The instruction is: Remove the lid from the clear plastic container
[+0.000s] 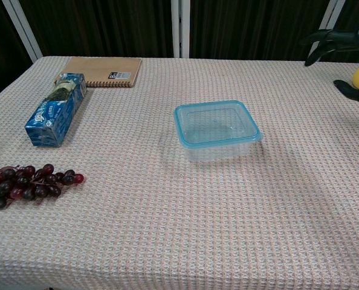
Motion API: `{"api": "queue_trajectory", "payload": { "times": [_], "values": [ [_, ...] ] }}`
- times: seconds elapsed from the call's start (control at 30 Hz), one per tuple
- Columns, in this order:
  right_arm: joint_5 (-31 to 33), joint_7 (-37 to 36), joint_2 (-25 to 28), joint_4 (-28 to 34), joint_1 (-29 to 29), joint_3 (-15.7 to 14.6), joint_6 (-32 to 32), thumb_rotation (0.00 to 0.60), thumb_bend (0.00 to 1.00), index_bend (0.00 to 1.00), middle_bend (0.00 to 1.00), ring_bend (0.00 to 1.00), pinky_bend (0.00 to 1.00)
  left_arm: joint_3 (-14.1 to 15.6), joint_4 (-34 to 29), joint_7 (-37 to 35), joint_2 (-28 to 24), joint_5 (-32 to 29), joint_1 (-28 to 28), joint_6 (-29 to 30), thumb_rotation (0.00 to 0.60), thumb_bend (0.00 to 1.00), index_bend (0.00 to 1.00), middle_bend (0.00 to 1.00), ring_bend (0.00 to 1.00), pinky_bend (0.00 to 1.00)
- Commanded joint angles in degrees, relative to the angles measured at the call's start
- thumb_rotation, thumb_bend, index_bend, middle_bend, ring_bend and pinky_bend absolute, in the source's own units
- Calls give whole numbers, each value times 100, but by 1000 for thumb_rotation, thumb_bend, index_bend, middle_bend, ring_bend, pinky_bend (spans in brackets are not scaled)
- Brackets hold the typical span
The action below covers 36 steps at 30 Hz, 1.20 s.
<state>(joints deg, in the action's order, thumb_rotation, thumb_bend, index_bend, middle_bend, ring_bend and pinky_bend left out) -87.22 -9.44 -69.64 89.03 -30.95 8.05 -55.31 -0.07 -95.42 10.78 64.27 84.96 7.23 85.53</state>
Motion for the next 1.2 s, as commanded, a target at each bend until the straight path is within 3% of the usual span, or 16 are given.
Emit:
{"api": "queue_trajectory", "payload": {
  "times": [0.03,0.3,0.53,0.77,1.1,1.13,1.2],
  "values": [
    [394,-360,-559,-400,-910,314,1056,600,903,0,302,25,0,-15,1,14,20,-3,8,-29,600,0,118,136,50,23],
    [854,-403,-1400,-1315,-1541,477,1619,600,923,0,289,25,0,-76,64,-34,34,-92,60,-208,600,0,118,136,50,28],
    [897,-645,-1670,-1665,-1782,335,1979,600,923,0,292,25,0,-132,133,-62,63,-130,147,-373,600,0,118,136,50,30],
    [588,-966,-1492,-1351,-1639,55,1747,600,924,0,304,25,0,-143,193,-93,99,-125,187,-459,600,0,118,136,50,30],
    [439,-618,-1083,-588,-1343,-331,1361,600,923,0,308,25,0,-171,5,-9,47,263,575,-829,600,0,118,136,50,31],
    [478,-557,-1055,-567,-1318,-339,1335,600,905,0,302,25,0,-182,-55,4,40,337,667,-919,600,0,118,136,50,31],
    [594,-405,-971,-517,-1227,-320,1192,600,774,0,279,24,0,-221,-187,24,55,563,938,-1165,600,0,118,136,50,32]
  ]
}}
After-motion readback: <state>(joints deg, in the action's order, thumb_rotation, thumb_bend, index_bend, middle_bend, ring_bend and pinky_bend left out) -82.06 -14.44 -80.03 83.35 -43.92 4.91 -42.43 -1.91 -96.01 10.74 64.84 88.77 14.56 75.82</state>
